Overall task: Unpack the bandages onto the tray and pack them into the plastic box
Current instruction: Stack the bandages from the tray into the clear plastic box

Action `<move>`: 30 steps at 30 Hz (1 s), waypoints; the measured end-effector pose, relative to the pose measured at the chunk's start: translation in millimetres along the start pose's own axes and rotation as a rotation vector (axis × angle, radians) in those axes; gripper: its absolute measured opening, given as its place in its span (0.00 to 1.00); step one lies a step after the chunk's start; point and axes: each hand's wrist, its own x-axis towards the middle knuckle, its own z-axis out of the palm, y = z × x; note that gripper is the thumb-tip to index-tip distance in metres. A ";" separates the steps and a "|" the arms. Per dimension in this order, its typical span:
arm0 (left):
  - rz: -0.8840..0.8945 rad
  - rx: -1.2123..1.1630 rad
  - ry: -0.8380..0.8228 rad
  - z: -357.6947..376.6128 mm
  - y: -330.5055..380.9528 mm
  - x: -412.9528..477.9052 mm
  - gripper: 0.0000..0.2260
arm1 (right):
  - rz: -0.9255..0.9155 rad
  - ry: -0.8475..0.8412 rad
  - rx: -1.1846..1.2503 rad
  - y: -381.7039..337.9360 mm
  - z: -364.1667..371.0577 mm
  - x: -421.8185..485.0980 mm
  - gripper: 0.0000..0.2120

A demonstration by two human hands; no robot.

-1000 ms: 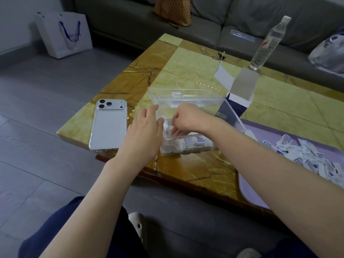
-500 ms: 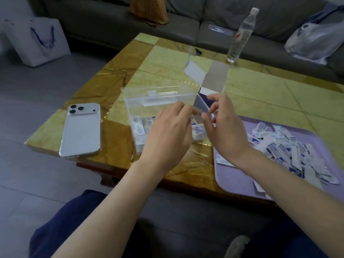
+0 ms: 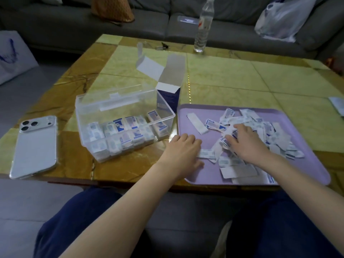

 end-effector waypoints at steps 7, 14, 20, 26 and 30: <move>-0.097 -0.040 -0.026 6.2 21.2 19.4 0.26 | -0.136 -0.007 0.180 1.1 2.8 -8.2 0.23; -0.202 -0.112 -0.024 12.0 33.8 36.1 0.25 | -0.135 -0.094 0.055 3.2 -12.7 1.7 0.40; -0.287 -0.224 -0.031 11.8 42.2 51.2 0.22 | -0.112 -0.088 0.077 -3.2 -3.5 5.8 0.38; -0.356 -0.523 -0.008 11.7 43.8 58.2 0.18 | -0.123 -0.101 0.191 3.2 -8.2 9.9 0.38; -0.385 -0.515 0.005 11.0 37.8 60.7 0.12 | -0.151 -0.116 0.226 6.5 -10.0 10.5 0.37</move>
